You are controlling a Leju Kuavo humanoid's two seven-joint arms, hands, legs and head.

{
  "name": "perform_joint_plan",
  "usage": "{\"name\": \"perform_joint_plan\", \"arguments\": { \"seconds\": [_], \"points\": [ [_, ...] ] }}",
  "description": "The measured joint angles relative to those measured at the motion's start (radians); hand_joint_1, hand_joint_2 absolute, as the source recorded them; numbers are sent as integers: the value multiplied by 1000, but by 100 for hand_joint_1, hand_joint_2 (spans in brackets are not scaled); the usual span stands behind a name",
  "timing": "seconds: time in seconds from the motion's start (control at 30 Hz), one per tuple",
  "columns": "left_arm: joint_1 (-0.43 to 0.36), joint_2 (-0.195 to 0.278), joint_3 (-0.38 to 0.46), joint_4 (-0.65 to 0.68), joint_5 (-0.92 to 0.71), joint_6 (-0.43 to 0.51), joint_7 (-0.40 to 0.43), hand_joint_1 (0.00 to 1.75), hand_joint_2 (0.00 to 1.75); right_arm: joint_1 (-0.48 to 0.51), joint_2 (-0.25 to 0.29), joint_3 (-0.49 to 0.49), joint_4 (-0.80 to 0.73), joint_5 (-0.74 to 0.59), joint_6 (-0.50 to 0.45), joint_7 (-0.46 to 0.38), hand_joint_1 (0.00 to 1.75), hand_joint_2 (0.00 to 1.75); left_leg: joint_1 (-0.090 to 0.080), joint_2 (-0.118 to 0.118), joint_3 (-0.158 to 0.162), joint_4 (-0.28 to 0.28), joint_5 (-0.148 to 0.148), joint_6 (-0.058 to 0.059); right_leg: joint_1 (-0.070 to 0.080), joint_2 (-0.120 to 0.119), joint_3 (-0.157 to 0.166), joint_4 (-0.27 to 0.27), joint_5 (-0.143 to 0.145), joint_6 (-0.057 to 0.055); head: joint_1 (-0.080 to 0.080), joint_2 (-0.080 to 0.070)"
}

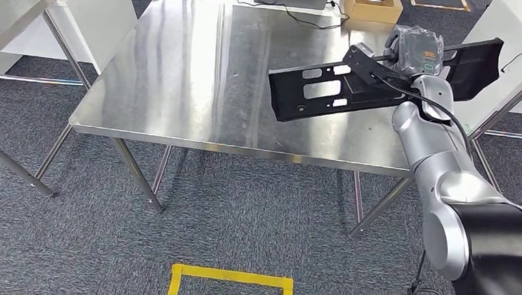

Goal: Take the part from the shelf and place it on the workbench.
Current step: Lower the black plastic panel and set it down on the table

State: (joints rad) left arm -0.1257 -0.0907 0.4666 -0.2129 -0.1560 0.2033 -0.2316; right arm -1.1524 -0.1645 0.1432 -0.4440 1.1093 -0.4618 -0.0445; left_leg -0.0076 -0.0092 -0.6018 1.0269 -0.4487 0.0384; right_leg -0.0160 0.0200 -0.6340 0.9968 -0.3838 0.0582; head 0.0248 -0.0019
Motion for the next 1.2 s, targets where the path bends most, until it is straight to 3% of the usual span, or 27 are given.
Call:
{"name": "perform_joint_plan", "arguments": {
  "seconds": [0.43, 0.57, 0.63, 0.7, 0.77, 0.83, 0.87, 0.9, 0.97, 1.03, 1.13, 1.2],
  "points": [
    [0, 2, 2, 0, -2, 4, 16, 0, 175, -7, 10, 4, 4, 6, 11, 6, 175, 175, -3, 0, -5, 4, 0, 2, -7, 0, 0, -1, 3, 4, 0, 0],
    [0, 4, 2, 0, -2, 3, 16, 0, 175, -7, 12, 4, 6, 5, 12, 6, 175, 175, -7, 0, -8, 7, 1, 11, -11, 0, -1, -3, 6, 13, 0, 0],
    [0, 3, 2, 0, -2, 3, 16, 0, 175, -8, 11, 4, 6, 4, 12, 6, 175, 175, -5, 3, -4, -2, 8, 22, -11, -1, -6, 1, 4, 18, 0, 0],
    [0, 2, 2, 0, -2, 3, 16, 0, 175, -11, 10, 4, 6, 4, 12, 6, 175, 175, 1, 8, -1, -13, 16, 34, -11, -6, -37, 61, -30, 13, 1, 0],
    [1, 2, 2, 0, -2, 2, 16, 0, 175, -11, 8, 4, 7, 4, 12, 6, 175, 175, 4, 12, -3, -15, 19, 38, -13, -8, -97, 198, -90, 4, 2, 0],
    [2, 2, 2, 0, -2, -1, 16, 0, 175, -7, 7, 4, 10, 3, 11, 6, 175, 175, 4, 15, -4, -15, 18, 37, -13, -9, -138, 299, -122, 9, 2, 0],
    [2, 1, 2, 0, -3, -3, 16, 0, 175, -5, 6, 4, 12, 3, 11, 6, 175, 175, 5, 16, -5, -14, 18, 36, -14, -10, -132, 295, -117, 16, 2, 0],
    [2, 0, 2, 0, -5, -5, 16, 0, 175, -4, 5, 5, 13, 3, 11, 5, 175, 175, 7, 17, -4, -13, 17, 33, -15, -12, -107, 252, -100, 24, 2, 0],
    [2, 0, 2, 0, -8, -7, 16, 0, 175, -5, 2, 5, 14, 2, 11, 4, 175, 175, 7, 18, -4, -9, 12, 21, -16, -22, -26, 108, -59, 37, 3, 0],
    [2, 1, 2, 0, -11, -10, 16, 0, 175, -7, -3, 5, 14, 0, 11, 3, 175, 175, 4, 19, -6, -5, 7, 7, -11, -26, 22, 22, -45, 26, 2, 0],
    [2, 1, 2, 0, -14, -12, 18, 0, 175, -3, -11, 5, 14, -3, 11, 2, 175, 175, 6, 21, -9, -2, 1, -8, -12, -18, 26, 15, -49, -6, -1, 0],
    [1, 1, 2, 0, -18, -12, 19, 0, 175, -2, -14, 5, 14, -4, 11, 0, 175, 175, 11, 19, -33, 46, -27, -19, -19, -14, 34, 14, -52, -21, -3, 0]
  ]
}}
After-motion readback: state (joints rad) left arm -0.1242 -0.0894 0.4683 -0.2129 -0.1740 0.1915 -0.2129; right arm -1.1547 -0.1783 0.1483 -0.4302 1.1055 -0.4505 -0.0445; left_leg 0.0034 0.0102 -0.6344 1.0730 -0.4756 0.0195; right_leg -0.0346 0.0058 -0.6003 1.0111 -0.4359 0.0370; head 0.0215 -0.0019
